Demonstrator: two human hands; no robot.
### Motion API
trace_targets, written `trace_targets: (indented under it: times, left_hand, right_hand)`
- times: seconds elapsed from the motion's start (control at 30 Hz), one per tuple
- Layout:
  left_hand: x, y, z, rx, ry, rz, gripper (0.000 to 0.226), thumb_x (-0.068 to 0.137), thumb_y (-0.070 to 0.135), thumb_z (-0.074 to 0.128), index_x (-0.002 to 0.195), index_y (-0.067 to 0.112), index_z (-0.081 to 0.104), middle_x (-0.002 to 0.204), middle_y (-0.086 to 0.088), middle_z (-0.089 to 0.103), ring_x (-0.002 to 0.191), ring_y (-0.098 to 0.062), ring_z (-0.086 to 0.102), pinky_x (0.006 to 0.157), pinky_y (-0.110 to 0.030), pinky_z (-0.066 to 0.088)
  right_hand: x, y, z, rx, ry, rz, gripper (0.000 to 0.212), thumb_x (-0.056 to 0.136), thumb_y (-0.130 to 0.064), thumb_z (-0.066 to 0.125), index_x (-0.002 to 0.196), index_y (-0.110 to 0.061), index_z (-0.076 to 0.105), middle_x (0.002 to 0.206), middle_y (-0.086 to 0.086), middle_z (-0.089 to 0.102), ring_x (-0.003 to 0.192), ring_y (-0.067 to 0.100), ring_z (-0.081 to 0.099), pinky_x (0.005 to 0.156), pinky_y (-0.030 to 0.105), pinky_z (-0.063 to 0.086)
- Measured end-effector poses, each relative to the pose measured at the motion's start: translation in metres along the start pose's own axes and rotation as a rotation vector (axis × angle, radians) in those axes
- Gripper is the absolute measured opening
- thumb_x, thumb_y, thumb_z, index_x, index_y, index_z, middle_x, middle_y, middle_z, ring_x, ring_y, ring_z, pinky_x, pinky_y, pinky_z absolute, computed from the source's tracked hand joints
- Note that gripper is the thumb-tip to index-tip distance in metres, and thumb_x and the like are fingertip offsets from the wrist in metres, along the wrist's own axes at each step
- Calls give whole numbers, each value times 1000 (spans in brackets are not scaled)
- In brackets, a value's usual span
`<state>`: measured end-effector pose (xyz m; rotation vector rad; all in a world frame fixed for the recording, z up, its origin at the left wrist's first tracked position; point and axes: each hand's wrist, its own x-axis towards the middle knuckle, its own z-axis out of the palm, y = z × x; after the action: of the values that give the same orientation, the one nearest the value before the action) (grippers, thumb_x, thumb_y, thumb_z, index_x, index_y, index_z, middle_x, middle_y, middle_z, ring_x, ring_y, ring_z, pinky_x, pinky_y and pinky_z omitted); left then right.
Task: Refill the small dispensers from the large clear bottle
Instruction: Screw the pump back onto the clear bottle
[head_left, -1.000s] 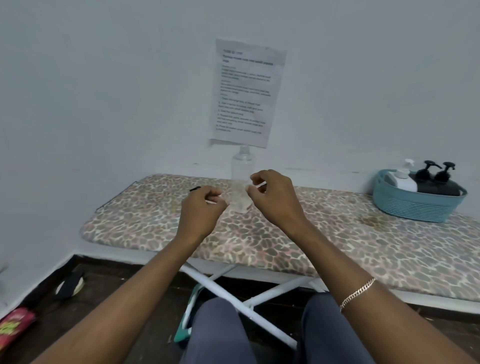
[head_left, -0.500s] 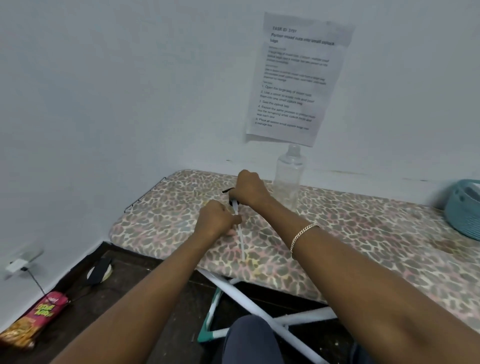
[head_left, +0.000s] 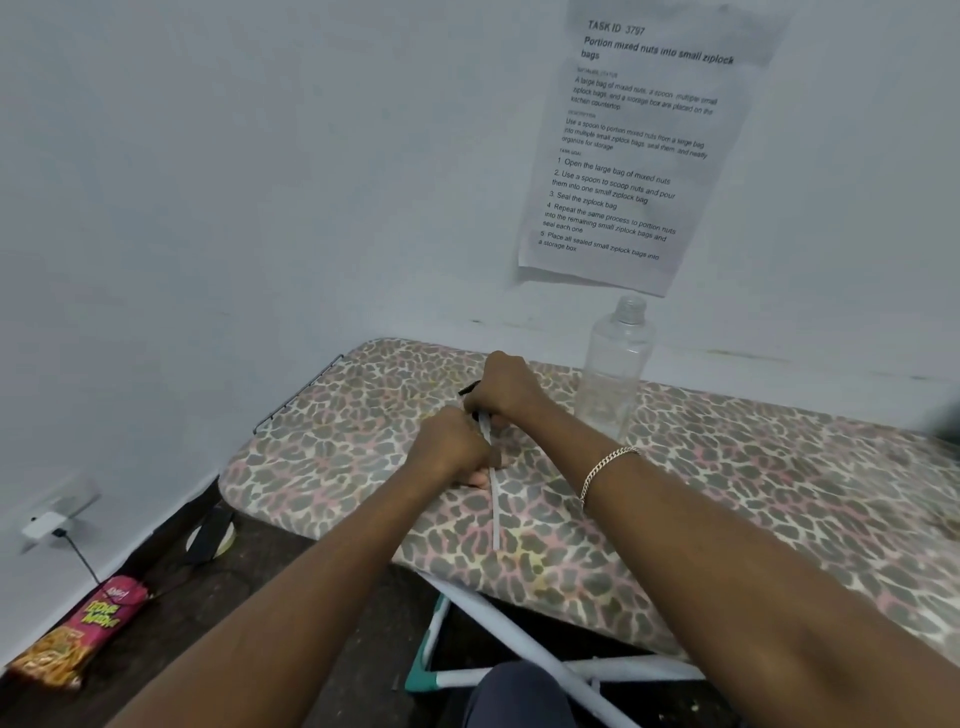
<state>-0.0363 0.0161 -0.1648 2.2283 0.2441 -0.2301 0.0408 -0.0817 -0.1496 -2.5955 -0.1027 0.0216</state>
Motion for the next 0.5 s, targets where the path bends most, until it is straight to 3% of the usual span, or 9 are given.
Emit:
trace_targets:
  times: [0.03,0.13,0.23,0.3,0.4,0.5]
  left_hand:
    - [0,1,0,-5,-2,-8,24,83,8,88,75,4,65,69,-16,76,66,-27,78,72,-43,67]
    - [-1,4,-2,-30,5,-10,17,84,4,86,84,-2,70,69,-18,75,52,-21,73,70,-42,68]
    - [-7,11,-8,-29,20,18,14,84,3,84,82,-3,71,69,-18,76,57,-24,74,72,-40,67]
    - [-12,19,-13,-50,50,42,14,85,0,81,79,-1,68,71,-20,76,64,-27,77,76,-43,67]
    - [-21,33,-22,-117,100,95,21,85,-5,80,73,2,65,70,-19,73,58,-24,75,72,-45,67]
    - [-27,46,-29,-163,170,178,28,85,-6,80,65,-1,61,67,-18,71,57,-25,75,66,-42,67]
  right_hand:
    - [0,0,-2,10,5,0,42,74,-10,84,60,-14,45,54,1,49,46,15,48,40,24,36]
    - [-4,-4,-12,38,27,-12,38,75,-9,85,64,-12,48,60,4,57,55,21,59,48,30,47]
    - [-11,-11,-28,51,64,-40,35,75,-8,84,66,-12,51,62,5,61,58,23,64,50,29,50]
    - [-15,-16,-42,68,95,-51,35,76,-8,83,68,-12,50,62,4,62,54,20,63,48,27,48]
    - [-24,-28,-69,123,158,-90,37,78,-8,84,69,-13,49,62,4,63,48,17,63,45,26,50]
    - [-37,-40,-100,177,207,-140,29,80,-12,87,78,-6,58,72,10,68,69,28,74,69,41,64]
